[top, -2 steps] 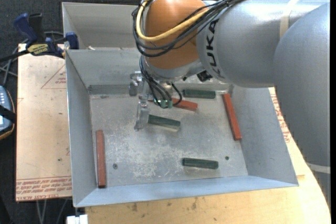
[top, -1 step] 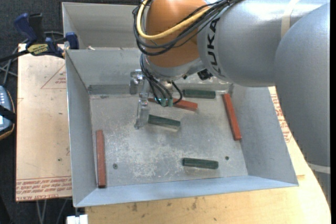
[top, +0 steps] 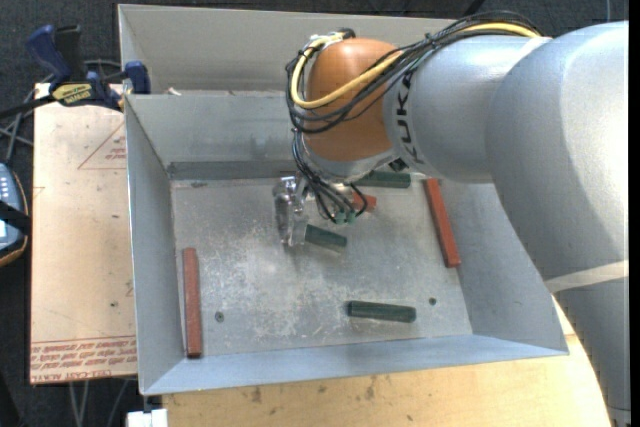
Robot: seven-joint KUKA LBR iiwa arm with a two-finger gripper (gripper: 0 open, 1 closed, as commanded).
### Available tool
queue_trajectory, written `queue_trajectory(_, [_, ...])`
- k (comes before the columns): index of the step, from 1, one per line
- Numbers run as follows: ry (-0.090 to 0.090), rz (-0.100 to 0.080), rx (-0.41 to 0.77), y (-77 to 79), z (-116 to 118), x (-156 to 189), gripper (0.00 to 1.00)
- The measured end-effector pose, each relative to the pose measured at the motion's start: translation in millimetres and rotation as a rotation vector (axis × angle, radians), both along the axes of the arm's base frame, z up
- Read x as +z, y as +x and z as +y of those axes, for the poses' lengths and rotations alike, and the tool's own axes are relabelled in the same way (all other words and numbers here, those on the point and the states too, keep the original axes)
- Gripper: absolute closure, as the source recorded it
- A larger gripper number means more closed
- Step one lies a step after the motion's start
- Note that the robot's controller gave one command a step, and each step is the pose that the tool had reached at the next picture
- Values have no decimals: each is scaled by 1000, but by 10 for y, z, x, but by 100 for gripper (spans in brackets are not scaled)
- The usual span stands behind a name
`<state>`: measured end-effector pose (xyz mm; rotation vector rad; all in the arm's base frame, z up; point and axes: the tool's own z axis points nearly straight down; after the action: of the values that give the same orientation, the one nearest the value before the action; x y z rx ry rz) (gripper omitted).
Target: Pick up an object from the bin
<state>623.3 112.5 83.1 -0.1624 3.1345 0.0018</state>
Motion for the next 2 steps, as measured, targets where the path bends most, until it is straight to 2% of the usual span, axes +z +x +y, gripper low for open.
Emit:
queue_trajectory(1, [0, 2, 1, -5, 6, -5, 0])
queue_trajectory(2, [0, 2, 1, -5, 6, -6, 0])
